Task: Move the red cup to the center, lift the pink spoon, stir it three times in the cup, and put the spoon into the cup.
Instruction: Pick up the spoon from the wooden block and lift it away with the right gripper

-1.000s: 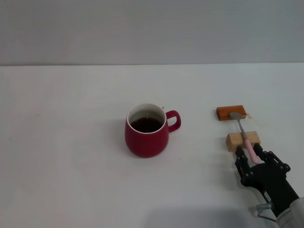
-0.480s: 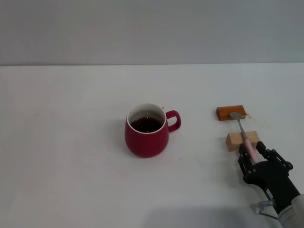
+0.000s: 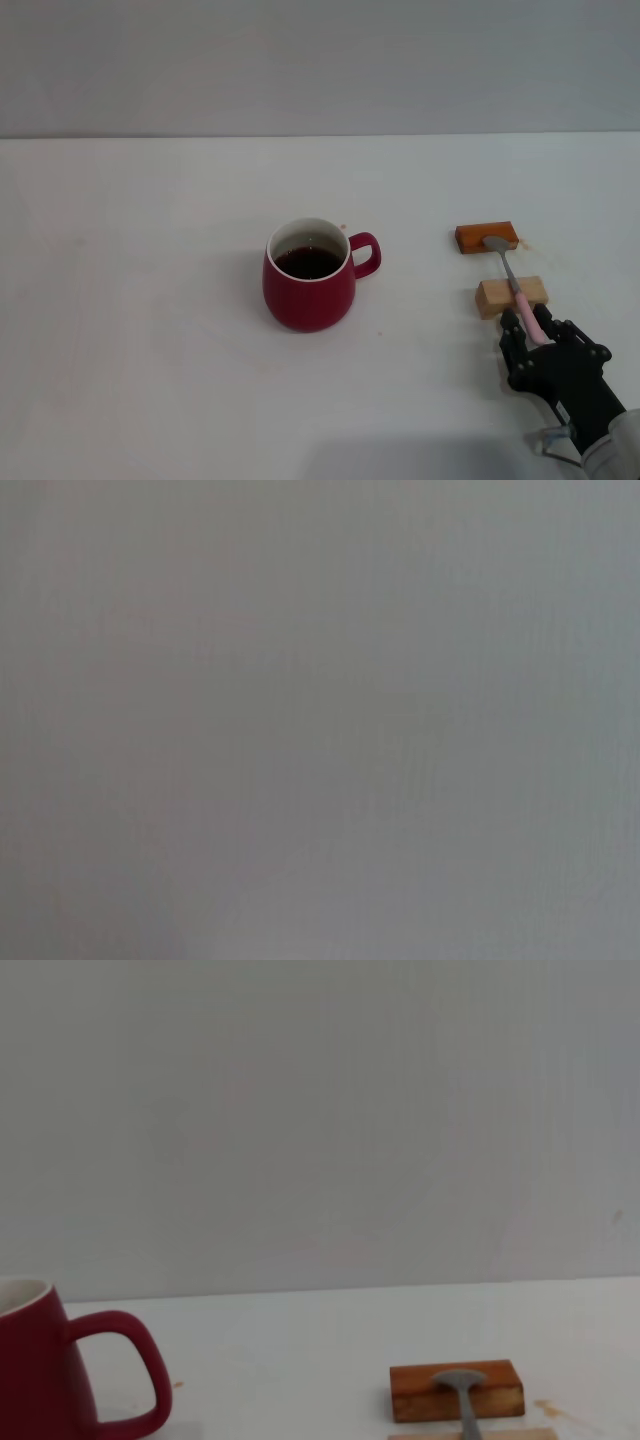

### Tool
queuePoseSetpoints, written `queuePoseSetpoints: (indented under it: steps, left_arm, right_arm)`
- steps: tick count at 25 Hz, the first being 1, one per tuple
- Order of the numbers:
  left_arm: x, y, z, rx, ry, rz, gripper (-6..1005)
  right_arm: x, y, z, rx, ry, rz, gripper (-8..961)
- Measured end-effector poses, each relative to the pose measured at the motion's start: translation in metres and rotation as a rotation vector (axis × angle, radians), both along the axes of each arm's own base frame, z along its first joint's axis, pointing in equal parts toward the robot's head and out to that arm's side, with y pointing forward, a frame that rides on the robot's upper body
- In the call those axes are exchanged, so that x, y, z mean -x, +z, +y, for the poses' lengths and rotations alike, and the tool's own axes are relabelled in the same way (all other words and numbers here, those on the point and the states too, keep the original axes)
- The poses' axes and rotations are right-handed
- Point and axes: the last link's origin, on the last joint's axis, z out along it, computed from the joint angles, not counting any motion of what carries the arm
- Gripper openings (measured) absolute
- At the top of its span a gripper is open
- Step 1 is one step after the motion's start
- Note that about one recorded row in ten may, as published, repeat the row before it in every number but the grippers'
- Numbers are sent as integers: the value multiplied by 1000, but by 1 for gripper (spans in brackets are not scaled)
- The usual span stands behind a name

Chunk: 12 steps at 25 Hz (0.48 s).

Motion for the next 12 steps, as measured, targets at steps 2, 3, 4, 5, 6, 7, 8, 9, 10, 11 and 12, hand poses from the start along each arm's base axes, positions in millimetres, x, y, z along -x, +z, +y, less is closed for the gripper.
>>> queuePoseSetpoints:
  steps: [2, 3, 4, 5, 6, 7, 8, 9, 10, 11, 12]
  left_arm:
    - [0, 0, 0, 0, 0, 0, 845]
    - [0, 0, 0, 0, 0, 0, 845]
    - [0, 0, 0, 0, 0, 0, 845]
    - [0, 0, 0, 0, 0, 0, 845]
    - [0, 0, 0, 1, 0, 0, 845]
    - [0, 0, 0, 0, 0, 0, 845]
    - [0, 0, 0, 0, 1, 0, 845]
    - [0, 0, 0, -1, 1, 0, 845]
    - [0, 0, 0, -1, 1, 0, 845]
    - [0, 0, 0, -1, 1, 0, 845]
    - [0, 0, 0, -1, 1, 0, 844]
  right_arm:
    - [0, -1, -1, 5, -1, 0, 354]
    - [0, -1, -1, 5, -1, 0, 349]
    - [0, -1, -1, 6, -1, 0, 345]
    - [0, -1, -1, 6, -1, 0, 340]
    - [0, -1, -1, 7, 0, 0, 335]
    - [0, -1, -1, 8, 1, -1, 331]
    - [0, -1, -1, 8, 1, -1, 326]
    - [0, -1, -1, 8, 2, -2, 321]
    - [0, -1, -1, 8, 3, -2, 317]
    - [0, -1, -1, 7, 4, -2, 312]
    - [1, 0, 0, 3, 6, -2, 307]
